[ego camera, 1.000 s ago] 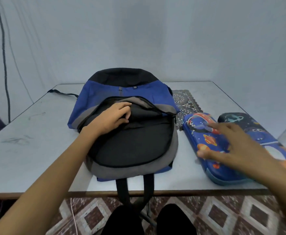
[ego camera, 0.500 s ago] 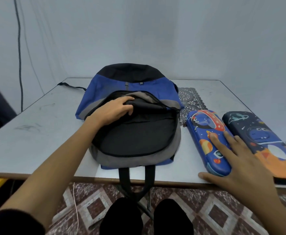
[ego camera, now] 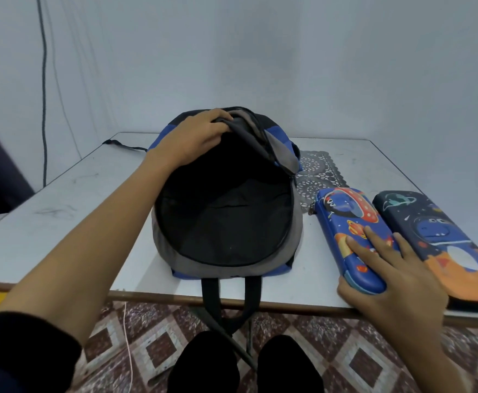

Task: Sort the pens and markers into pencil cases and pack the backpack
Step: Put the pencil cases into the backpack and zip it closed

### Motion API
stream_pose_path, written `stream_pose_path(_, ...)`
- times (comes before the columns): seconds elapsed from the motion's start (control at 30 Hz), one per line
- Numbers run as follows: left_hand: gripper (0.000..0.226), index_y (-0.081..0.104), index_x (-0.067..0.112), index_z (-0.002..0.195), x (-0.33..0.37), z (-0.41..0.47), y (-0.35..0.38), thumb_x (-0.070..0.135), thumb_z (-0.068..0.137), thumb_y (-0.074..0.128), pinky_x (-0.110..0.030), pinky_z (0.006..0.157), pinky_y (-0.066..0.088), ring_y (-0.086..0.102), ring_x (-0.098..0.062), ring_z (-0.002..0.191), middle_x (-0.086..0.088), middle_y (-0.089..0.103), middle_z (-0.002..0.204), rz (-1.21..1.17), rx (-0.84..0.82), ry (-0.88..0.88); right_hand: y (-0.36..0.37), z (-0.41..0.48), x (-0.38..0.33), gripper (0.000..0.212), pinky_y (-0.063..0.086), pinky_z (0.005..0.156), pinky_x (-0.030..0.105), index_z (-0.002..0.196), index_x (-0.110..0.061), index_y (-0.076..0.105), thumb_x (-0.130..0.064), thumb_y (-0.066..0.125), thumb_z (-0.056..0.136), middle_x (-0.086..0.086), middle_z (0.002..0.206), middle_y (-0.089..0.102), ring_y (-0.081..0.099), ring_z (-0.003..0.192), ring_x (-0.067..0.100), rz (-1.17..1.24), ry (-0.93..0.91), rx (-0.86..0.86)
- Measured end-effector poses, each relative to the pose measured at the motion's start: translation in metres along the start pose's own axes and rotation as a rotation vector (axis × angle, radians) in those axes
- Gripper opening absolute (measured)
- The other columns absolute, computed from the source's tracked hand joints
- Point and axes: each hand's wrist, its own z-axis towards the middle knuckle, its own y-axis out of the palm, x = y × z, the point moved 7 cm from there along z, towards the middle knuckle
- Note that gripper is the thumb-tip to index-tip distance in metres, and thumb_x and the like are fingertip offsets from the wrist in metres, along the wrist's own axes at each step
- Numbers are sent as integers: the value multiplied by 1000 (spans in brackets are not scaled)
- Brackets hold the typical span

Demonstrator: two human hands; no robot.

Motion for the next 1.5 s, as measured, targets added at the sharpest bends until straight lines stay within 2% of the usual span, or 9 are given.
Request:
stream_pose_path(0.13,28,63,4,120,5,3,-4,7,97,47,-38,99,42,52,-29,121,-8,50,141,-16,-13,-4,-8,5,-7,42,52,77,50,103,-18,76,-25,69,63,1,111,71,61,115,32,91,5,139)
stream_pose_path(0.27,28,63,6,120,2,1,-3,9,97,46,-41,97,45,53,-27,119,-6,49,141,-30,-23,-15,-16,16,-10,38,51,87,47,101,-15,75,-31,62,69,0,104,72,63,113,28,251,32,208)
stream_pose_path(0.37,30,62,9,123,2,1,0,9,97,46,-45,95,46,52,-27,120,-6,48,142,-37,-31,-25,-22,22,-19,39,51,91,49,104,-16,74,-29,65,69,0,107,71,62,115,26,367,38,215)
stream_pose_path(0.53,32,60,12,126,3,3,3,11,97,46,-49,93,46,51,-27,122,-6,47,142,-46,-49,-46,-37,31,-64,35,50,92,50,105,-14,73,-21,72,71,-1,111,69,63,113,25,453,-115,245)
stream_pose_path(0.67,32,60,10,124,5,6,5,10,96,46,-52,90,47,51,-29,120,-8,47,142,-46,-49,-66,-33,38,-105,34,52,82,50,102,-15,75,-23,74,69,-5,110,70,65,110,26,490,-235,266)
stream_pose_path(0.8,35,61,11,124,9,7,4,12,94,45,-51,91,47,50,-31,122,-9,46,143,-58,-56,-68,-5,44,-133,34,52,75,46,100,-22,77,-30,69,67,-10,105,73,66,108,22,401,-287,256)
stream_pose_path(1.1,41,65,7,119,16,4,-1,16,87,41,-53,90,47,53,-35,120,-11,51,140,-44,-43,-45,70,78,-152,41,50,77,44,102,-25,75,-44,60,69,-9,105,73,65,108,26,176,-213,123)
stream_pose_path(1.3,40,67,5,115,23,0,-4,12,84,43,-52,88,49,54,-32,120,-12,54,138,-44,-31,-8,110,108,-155,40,46,76,49,99,-22,75,-37,74,62,-6,100,74,66,100,32,63,-197,22)
stream_pose_path(1.5,37,68,4,113,26,-4,-8,7,83,47,-52,86,49,54,-30,120,-10,55,136,-55,1,17,145,132,-161,32,47,72,50,96,-19,70,-36,70,68,-1,92,70,62,91,32,-86,-240,-111)
